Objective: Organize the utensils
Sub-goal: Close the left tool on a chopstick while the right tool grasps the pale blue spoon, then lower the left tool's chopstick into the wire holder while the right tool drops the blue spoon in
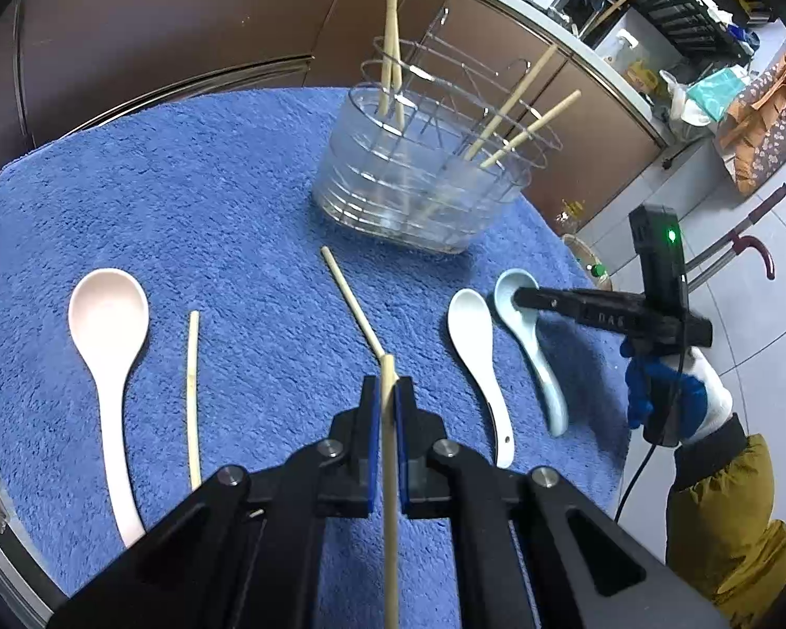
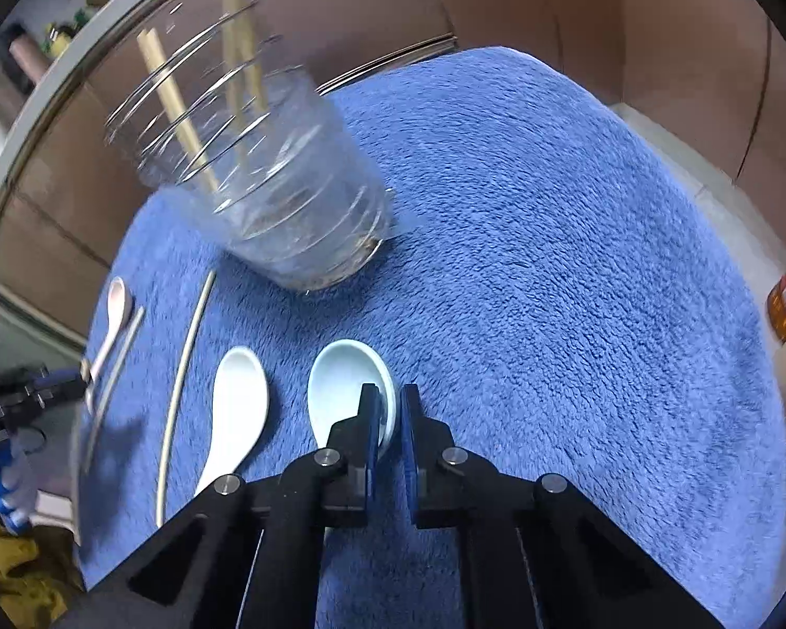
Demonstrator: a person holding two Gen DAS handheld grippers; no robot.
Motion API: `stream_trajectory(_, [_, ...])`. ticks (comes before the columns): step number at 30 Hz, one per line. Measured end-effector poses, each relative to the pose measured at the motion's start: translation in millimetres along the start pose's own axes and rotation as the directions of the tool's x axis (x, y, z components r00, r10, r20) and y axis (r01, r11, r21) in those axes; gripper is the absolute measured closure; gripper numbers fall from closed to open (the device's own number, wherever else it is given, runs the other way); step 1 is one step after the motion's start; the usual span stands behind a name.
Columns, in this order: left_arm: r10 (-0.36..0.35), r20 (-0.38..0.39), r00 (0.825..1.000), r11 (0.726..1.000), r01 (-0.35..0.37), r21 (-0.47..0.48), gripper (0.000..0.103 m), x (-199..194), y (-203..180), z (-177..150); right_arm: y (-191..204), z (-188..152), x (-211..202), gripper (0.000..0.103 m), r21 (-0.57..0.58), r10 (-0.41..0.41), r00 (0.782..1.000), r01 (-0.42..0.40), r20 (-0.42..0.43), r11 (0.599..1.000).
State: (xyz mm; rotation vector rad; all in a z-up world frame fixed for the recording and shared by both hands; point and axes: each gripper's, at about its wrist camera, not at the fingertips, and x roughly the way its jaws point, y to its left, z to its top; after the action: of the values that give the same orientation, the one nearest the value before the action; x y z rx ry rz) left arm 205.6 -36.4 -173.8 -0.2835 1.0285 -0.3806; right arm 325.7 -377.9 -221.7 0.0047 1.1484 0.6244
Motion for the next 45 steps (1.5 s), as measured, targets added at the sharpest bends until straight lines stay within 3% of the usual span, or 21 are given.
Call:
stream_trajectory(3, [0.0,0.027,1.0,1.0,0.0,0.003,0.098,-6.1,-3.2,0.6,11.2,-6.8,-7.5,0.096,-0.033,-0.064,0.998,0.065,0.021,0.997])
stream_trajectory(6, [-0.004,0.083,0.997,1.0,0.003,0.015,0.098,-19.9,-8.6,6.1,25.3,-19.6,-29.6,0.096,-0.028,-0.101,0.989,0.105,0.105,0.994])
stream_trajectory(9, [-0.02,0.165,0.986,0.999,0.014,0.034,0.098,-39.8,-15.5,18.0,46.7,-27.7,-63.8,0.096,-0.029,-0.132,0.964,0.142,0.232,0.989])
stream_trajectory(11, [-0.026,0.232,0.972,0.999,0.015,0.051,0.098,-54.4,-23.6,31.5,57.8,-27.6,-93.3,0.096,-0.027,-0.135,0.935,0.152,0.328,0.988])
stream_trajectory(13, [-0.034,0.298,0.954,0.998,0.015,0.067,0.098,-67.7,-32.1,48.0,74.2,-21.4,-123.6,0.096,-0.027,-0.143,0.888,0.172,0.436,0.985])
stream_trajectory(15, [-0.04,0.388,0.921,0.996,0.007,0.085,0.098,-83.3,-42.8,69.6,95.5,-8.6,-153.7,0.096,-0.033,-0.137,0.819,0.186,0.557,0.982])
stream_trajectory(16, [-0.044,0.441,0.896,0.996,0.005,0.09,0.098,-91.6,-49.3,83.7,102.7,-0.8,-162.6,0.096,-0.034,-0.13,0.791,0.187,0.599,0.982])
stream_trajectory(18, [-0.041,0.509,0.86,0.996,-0.003,0.084,0.098,-99.0,-56.5,104.7,120.2,15.7,-178.4,0.096,-0.017,-0.146,0.702,0.22,0.697,0.975])
stream_trajectory(19, [-0.043,0.547,0.836,0.997,0.001,0.077,0.098,-103.1,-59.9,114.9,126.0,24.1,-182.4,0.096,-0.003,-0.159,0.657,0.238,0.737,0.971])
stream_trajectory(20, [-0.043,0.597,0.801,0.998,0.007,0.062,0.098,-107.1,-63.9,127.5,128.3,30.9,-183.6,0.096,0.01,-0.168,0.626,0.248,0.762,0.969])
stream_trajectory(23, [-0.019,0.682,0.731,1.0,-0.001,0.03,0.098,-108.2,-70.4,155.4,135.2,52.7,-169.8,0.096,0.051,-0.2,0.554,0.272,0.808,0.961])
stream_trajectory(25, [0.006,0.726,0.688,1.0,-0.018,0.009,0.098,-103.5,-73.7,171.4,134.8,65.9,-152.0,0.096,0.085,-0.235,0.519,0.296,0.822,0.951])
stream_trajectory(28, [0.067,0.778,0.625,0.997,-0.07,-0.03,0.098,-87.7,-74.4,188.6,131.7,81.0,-130.5,0.096,0.12,-0.273,0.496,0.318,0.824,0.94])
stream_trajectory(31, [0.112,0.799,0.591,0.993,-0.098,-0.066,0.098,-65.7,-72.3,198.0,121.6,82.9,-111.7,0.096,0.153,-0.308,0.49,0.331,0.815,0.931])
stream_trajectory(35, [0.158,0.805,0.571,0.986,-0.142,-0.093,0.098,-34.3,-65.9,195.6,110.2,75.4,-92.1,0.095,0.181,-0.347,0.486,0.356,0.802,0.917])
stream_trajectory(36, [0.172,0.807,0.565,0.983,-0.154,-0.102,0.098,-27.3,-63.8,192.6,109.2,76.9,-86.6,0.094,0.18,-0.348,0.494,0.355,0.797,0.917])
stream_trajectory(41, [0.189,0.787,0.587,0.978,-0.181,-0.1,0.097,-2.2,-49.3,173.1,106.6,65.1,-69.3,0.09,0.168,-0.333,0.537,0.333,0.775,0.928])
stream_trajectory(43, [0.176,0.774,0.608,0.981,-0.17,-0.089,0.091,-1.5,-46.6,163.7,107.4,59.2,-70.3,0.08,0.163,-0.327,0.544,0.327,0.772,0.931])
stream_trajectory(45, [0.148,0.762,0.63,0.987,-0.14,-0.076,0.078,-7.0,-44.3,158.6,110.1,53.9,-74.5,0.075,0.161,-0.325,0.546,0.326,0.773,0.931])
